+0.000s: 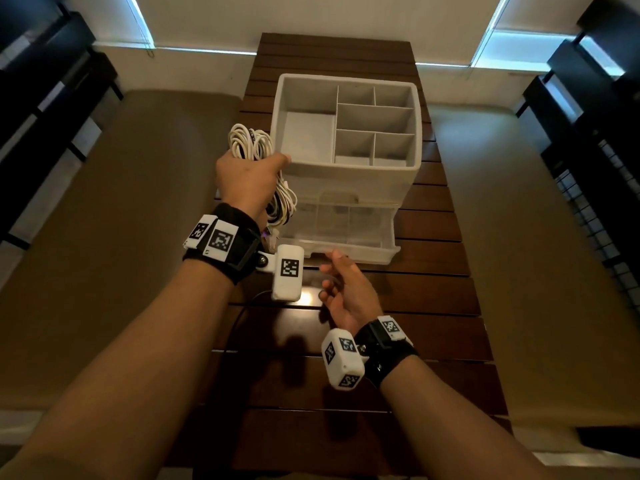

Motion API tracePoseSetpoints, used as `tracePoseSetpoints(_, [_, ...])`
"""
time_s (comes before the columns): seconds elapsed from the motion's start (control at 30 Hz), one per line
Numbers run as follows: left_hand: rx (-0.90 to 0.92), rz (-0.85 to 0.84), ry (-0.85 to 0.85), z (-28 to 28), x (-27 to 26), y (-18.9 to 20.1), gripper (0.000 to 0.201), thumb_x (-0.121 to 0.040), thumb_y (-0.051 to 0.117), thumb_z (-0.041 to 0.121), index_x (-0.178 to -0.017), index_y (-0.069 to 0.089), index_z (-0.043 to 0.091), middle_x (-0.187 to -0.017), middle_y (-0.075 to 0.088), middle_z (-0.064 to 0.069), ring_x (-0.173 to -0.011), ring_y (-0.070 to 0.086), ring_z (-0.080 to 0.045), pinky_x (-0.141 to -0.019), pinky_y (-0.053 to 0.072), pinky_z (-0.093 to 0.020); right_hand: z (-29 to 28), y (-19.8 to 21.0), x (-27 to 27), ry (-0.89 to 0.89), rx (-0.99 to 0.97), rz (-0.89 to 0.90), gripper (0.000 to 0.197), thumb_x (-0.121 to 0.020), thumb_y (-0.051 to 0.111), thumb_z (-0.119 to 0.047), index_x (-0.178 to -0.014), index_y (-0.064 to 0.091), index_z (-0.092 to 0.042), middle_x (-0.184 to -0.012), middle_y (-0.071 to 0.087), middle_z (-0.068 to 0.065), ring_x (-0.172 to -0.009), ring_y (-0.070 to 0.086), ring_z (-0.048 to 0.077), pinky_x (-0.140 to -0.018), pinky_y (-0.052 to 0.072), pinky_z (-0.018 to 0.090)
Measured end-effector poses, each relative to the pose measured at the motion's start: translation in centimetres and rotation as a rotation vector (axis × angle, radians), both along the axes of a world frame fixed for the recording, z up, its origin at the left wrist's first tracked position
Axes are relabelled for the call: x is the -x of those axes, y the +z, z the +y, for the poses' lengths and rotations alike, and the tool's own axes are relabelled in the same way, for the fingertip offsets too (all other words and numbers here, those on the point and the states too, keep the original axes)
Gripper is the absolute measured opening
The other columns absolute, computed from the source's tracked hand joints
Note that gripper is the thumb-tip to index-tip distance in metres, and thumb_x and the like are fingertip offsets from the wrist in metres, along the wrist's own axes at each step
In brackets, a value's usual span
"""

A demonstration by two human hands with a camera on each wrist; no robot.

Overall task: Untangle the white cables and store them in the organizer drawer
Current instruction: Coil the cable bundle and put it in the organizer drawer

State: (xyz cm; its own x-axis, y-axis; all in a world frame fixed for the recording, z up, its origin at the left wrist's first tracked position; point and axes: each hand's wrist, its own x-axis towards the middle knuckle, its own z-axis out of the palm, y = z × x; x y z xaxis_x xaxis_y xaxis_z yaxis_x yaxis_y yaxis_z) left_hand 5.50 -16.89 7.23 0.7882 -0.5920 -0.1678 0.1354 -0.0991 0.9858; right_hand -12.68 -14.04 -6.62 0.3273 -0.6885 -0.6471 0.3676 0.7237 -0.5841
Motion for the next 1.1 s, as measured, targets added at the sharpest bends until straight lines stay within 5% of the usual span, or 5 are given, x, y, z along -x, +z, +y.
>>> tracePoseSetpoints(0.2, [0.040,-0.020,-0.063,0.6,-0.5,0.3,0.027,-0.076,0.089,0.007,-0.092,0.069,0.013,-0.087,0.072,-0.003,-0.084,0.073,-0.019,-0.083,0.065,-0.040,1.5,-0.5,1.4,0.136,0.043,0.027,0.027,-0.099,0.068,-0.031,-0.116,0.076,-0.010,-0.088,0.072,0.003,-0.062,0.054,0.010,-0.060,0.046,0.027])
tracePoseSetpoints(0.47, [0.119,-0.524,-0.483,2.6,0.8,0.4,0.039,-0.079,0.089,0.013,-0.107,0.063,0.016,-0.097,0.070,0.005,-0.088,0.068,-0.005,-0.083,0.055,-0.021,-0.9,7.3,6.0,0.616,0.378,0.665,0.034,-0.102,0.064,-0.028,-0.090,0.074,0.002,-0.062,0.067,0.007,-0.041,0.049,0.012,-0.039,0.033,0.021])
tracePoseSetpoints(0.63, [-0.215,-1.159,-0.848,1.1,3.6,-0.4,0.057,-0.085,0.083,0.034,-0.133,0.055,0.026,-0.110,0.074,0.002,-0.095,0.071,-0.020,-0.078,0.053,-0.033,-3.2,14.1,5.6,0.276,0.707,0.523,0.040,-0.099,0.065,-0.048,-0.111,0.066,-0.011,-0.097,0.074,0.011,-0.067,0.070,0.021,-0.052,0.057,0.034])
tracePoseSetpoints(0.73, [-0.294,-1.374,-0.986,-0.3,5.1,-1.2,0.059,-0.091,0.076,0.030,-0.143,0.048,0.025,-0.112,0.072,0.000,-0.096,0.070,-0.024,-0.080,0.055,-0.036,-4.3,14.7,4.2,0.408,0.617,0.395,0.057,-0.092,0.071,-0.057,-0.134,0.054,-0.022,-0.118,0.069,0.007,-0.093,0.077,0.025,-0.070,0.065,0.053])
tracePoseSetpoints(1.1, [-0.502,-1.309,-1.180,-1.8,4.1,-3.6,0.086,-0.080,0.087,0.035,-0.146,0.037,0.011,-0.132,0.064,-0.015,-0.112,0.067,-0.036,-0.089,0.055,-0.046,-7.4,9.8,3.0,0.358,0.600,0.370,0.043,-0.092,0.075,-0.002,-0.133,0.061,-0.004,-0.119,0.070,0.021,-0.098,0.076,0.036,-0.073,0.065,0.047])
